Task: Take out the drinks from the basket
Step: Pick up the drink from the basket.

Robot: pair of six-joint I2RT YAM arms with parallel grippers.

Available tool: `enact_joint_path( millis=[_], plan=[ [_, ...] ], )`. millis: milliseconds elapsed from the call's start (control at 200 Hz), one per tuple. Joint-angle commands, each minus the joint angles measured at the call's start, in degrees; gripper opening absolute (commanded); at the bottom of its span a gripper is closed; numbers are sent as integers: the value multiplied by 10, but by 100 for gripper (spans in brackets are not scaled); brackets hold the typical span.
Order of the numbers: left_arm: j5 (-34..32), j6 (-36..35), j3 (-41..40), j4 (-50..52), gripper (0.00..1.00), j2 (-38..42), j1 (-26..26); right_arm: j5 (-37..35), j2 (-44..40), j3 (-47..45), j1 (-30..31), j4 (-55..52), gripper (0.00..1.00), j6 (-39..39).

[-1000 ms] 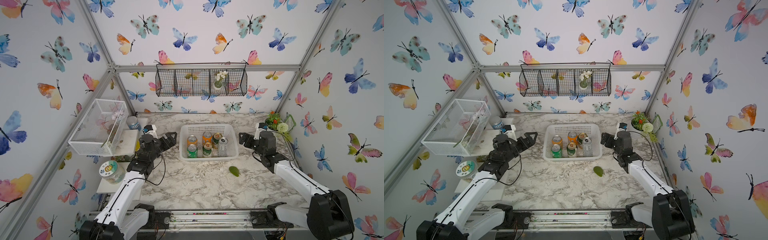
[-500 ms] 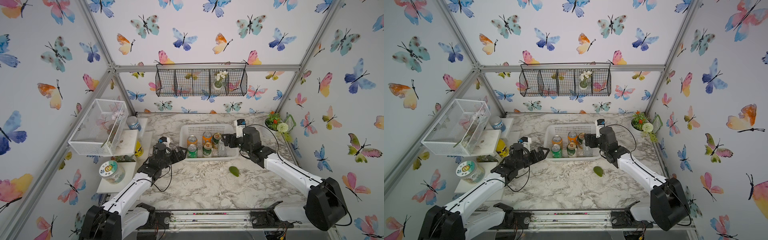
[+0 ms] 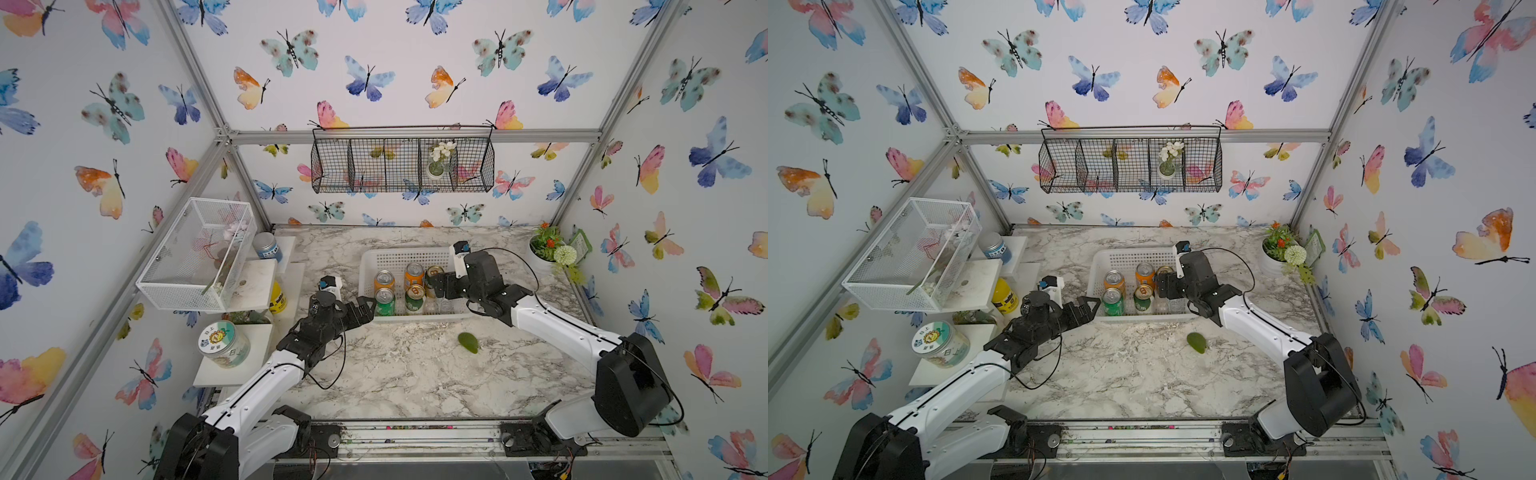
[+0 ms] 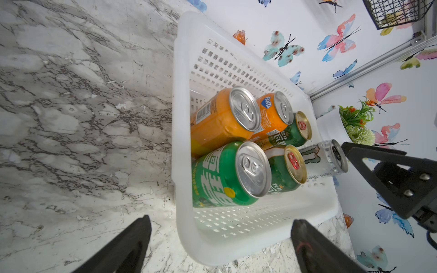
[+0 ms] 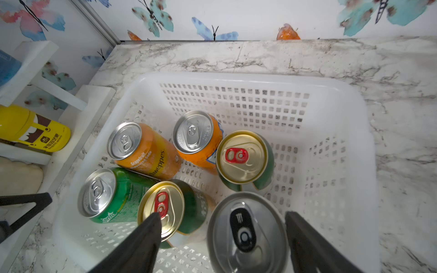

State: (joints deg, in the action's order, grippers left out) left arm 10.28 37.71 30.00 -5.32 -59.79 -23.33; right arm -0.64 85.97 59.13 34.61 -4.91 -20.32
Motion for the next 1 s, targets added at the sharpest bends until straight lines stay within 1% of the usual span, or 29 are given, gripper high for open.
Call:
enact_joint_path(
  millis=[0,165,245,395,616,691,996],
  plan=[
    [-11,-10,-3,-7,99,-4,-5,-36,20,22,6,-37,83,-7],
    [-7,-10,-1,-7,99,-9,-7,-80,22,15,7,-43,82,-19],
    [-5,-11,1,-7,99,-9,-8,-90,24,14,7,-48,82,-21],
    [-8,-13,6,0,99,-9,-9,-79,26,4,7,-37,82,-25],
    [-9,-18,16,11,99,-6,-10,-61,44,0,9,-31,74,-27],
    [-11,-18,16,12,99,-5,-11,-63,48,-1,9,-31,71,-29],
    [-10,-21,26,19,99,-11,-14,-78,38,4,11,-48,56,-25]
  ],
)
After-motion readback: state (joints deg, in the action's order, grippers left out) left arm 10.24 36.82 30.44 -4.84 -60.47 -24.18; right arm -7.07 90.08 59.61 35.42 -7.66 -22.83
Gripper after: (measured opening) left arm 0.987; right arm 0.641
